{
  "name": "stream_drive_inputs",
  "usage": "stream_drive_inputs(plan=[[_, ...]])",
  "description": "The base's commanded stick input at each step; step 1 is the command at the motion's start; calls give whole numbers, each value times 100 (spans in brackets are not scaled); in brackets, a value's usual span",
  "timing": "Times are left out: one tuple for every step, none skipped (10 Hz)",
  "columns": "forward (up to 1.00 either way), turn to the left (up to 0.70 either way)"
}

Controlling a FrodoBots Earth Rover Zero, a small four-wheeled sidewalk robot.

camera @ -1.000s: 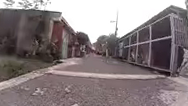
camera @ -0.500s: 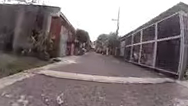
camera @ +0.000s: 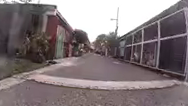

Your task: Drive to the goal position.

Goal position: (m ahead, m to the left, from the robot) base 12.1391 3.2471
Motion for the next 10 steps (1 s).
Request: stream_drive_inputs(plan=[[70,0],[70,0],[70,0],[70,0],[70,0],[70,0],[70,0],[70,0],[70,0],[70,0]])
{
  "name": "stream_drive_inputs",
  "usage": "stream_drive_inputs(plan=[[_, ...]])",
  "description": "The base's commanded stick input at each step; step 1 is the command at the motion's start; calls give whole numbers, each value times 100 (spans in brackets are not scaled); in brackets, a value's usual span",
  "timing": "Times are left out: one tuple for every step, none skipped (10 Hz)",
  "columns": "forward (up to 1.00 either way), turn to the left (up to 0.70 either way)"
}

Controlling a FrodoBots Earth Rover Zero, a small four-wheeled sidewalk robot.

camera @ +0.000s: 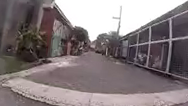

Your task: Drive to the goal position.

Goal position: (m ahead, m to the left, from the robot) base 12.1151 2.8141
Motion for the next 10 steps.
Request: stream_drive_inputs(plan=[[70,0],[70,0],[70,0],[70,0],[70,0],[70,0],[70,0],[70,0],[70,0],[70,0]])
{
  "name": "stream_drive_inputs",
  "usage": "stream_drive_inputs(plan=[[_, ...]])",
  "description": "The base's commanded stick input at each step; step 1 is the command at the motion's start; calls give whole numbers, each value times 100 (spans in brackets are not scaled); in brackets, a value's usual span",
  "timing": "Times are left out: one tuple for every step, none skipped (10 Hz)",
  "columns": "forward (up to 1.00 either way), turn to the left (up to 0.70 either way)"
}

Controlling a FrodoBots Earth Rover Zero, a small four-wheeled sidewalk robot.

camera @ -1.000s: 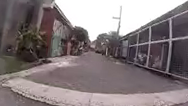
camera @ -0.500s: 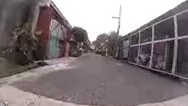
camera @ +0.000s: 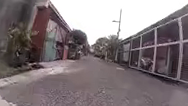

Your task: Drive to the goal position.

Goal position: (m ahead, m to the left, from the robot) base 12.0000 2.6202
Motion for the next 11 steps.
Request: stream_drive_inputs(plan=[[70,0],[70,0],[70,0],[70,0],[70,0],[70,0],[70,0],[70,0],[70,0],[70,0],[70,0]])
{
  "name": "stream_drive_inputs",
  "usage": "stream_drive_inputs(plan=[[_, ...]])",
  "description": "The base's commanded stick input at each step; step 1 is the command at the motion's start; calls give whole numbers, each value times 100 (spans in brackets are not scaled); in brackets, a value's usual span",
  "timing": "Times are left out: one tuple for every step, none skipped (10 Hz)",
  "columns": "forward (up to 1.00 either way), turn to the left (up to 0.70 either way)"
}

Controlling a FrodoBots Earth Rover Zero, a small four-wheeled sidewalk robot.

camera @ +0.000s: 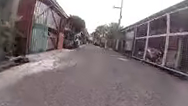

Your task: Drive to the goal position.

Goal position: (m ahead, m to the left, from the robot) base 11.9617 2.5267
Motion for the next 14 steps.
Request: stream_drive_inputs(plan=[[70,0],[70,0],[84,0],[85,0],[85,0],[85,0],[85,0],[85,0],[85,0],[85,0],[85,0],[85,0],[85,0],[95,0]])
